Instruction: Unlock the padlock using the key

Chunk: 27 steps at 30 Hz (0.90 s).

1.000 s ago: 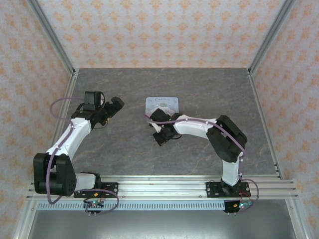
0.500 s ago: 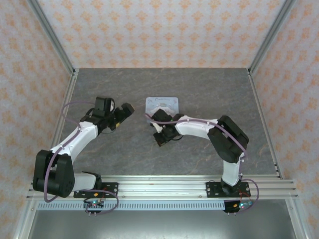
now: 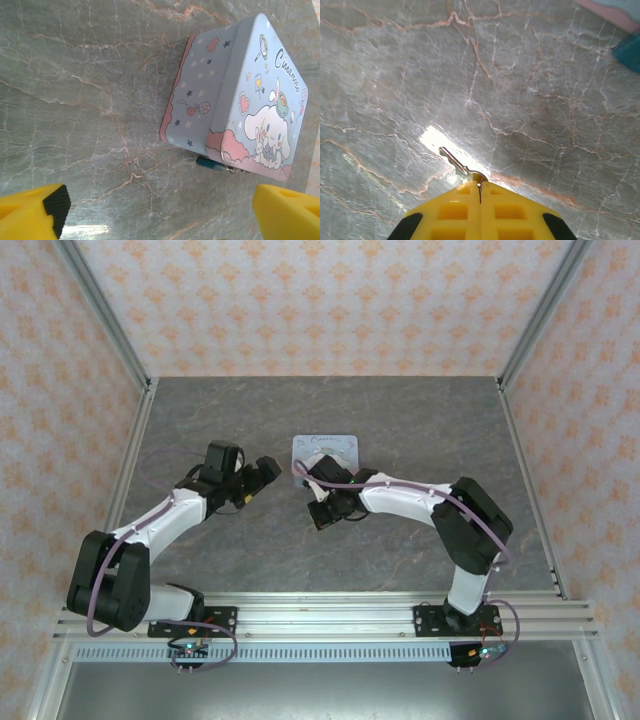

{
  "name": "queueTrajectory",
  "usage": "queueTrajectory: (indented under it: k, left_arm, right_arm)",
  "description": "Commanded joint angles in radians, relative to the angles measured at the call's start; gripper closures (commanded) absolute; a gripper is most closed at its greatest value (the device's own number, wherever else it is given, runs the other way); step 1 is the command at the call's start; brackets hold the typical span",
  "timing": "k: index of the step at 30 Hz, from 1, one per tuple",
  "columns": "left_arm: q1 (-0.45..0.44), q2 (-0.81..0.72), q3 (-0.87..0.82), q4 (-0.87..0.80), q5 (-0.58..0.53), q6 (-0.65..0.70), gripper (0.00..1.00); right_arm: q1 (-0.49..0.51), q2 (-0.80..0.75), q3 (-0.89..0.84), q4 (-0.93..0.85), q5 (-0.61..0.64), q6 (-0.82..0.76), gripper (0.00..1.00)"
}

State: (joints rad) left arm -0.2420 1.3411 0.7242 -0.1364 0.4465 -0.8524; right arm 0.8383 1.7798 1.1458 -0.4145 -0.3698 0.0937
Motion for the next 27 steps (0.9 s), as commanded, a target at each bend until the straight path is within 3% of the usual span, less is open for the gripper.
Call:
queueTrajectory:
  k: [1,6,11,27]
  left_arm:
    - [-0.018,0.007,-0.026,0.074,0.021,-0.030,0.12]
    - [-0.060,0.033,-0.040,0.175,0.071,-0.062,0.36]
    - [-0.113,0.074,-0.013,0.230,0.087,-0.074,0.49]
    - [-0.209,0.193,0.078,0.289,0.083,-0.098,0.67]
  right_arm:
    - [-0.014,-0.040,0.012,0.020,-0.006,0.047,1.00]
    - [-0.042,-0.061,0.026,0.040,-0.022,0.115,1.00]
    - [-0.074,-0.084,0.022,0.094,-0.077,0.184,1.00]
    - [-0.099,-0.111,0.002,0.135,-0.118,0.218,1.00]
